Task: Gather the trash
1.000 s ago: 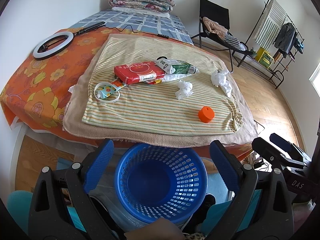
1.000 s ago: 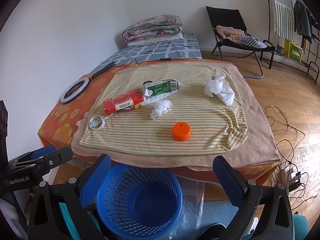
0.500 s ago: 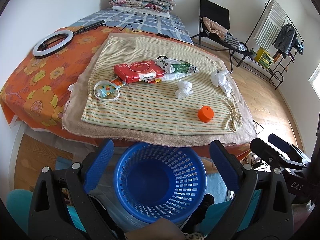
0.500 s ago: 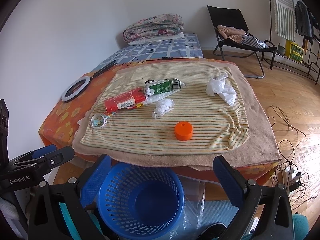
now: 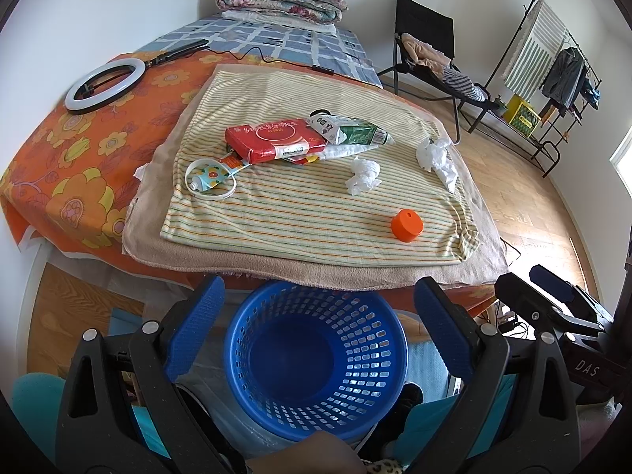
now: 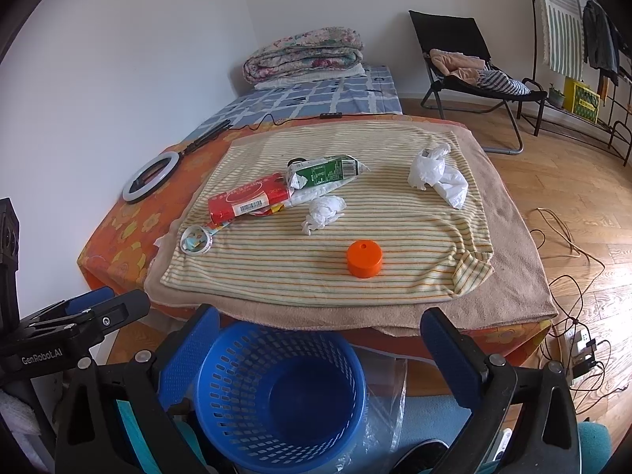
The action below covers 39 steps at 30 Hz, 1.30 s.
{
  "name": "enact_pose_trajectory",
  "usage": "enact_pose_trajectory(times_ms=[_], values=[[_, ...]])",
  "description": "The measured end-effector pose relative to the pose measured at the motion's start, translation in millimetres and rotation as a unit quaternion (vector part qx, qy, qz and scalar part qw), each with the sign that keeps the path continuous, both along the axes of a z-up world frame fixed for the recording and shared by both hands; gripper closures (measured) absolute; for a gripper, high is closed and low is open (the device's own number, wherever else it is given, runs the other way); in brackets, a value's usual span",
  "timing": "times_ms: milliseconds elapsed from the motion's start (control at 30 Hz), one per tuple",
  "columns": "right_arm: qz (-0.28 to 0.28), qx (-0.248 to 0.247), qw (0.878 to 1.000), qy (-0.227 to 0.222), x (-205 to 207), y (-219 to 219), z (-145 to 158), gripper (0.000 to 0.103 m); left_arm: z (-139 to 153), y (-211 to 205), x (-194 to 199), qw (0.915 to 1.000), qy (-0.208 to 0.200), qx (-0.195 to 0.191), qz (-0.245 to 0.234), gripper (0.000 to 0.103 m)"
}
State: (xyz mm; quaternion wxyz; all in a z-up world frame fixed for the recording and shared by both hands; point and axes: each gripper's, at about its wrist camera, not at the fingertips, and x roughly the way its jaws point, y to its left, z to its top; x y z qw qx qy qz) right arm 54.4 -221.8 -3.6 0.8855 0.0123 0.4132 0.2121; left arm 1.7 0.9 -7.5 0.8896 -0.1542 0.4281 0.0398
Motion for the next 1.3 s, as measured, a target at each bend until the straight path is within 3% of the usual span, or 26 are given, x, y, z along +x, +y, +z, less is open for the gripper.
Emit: enact_pose_trajectory(times_ms=[867,1300], values=[[0.003,-0.008,1.0,0.002,2,5,-3,0.0,-14,-6,-7,0.9999,0.002,0.004,0.01,0.005],[-0.013,-0.016,0.999,-0.024,16,0,-10,0.0,-15,55,-3,0.9979,0.004,0.005,0.065,0.005]])
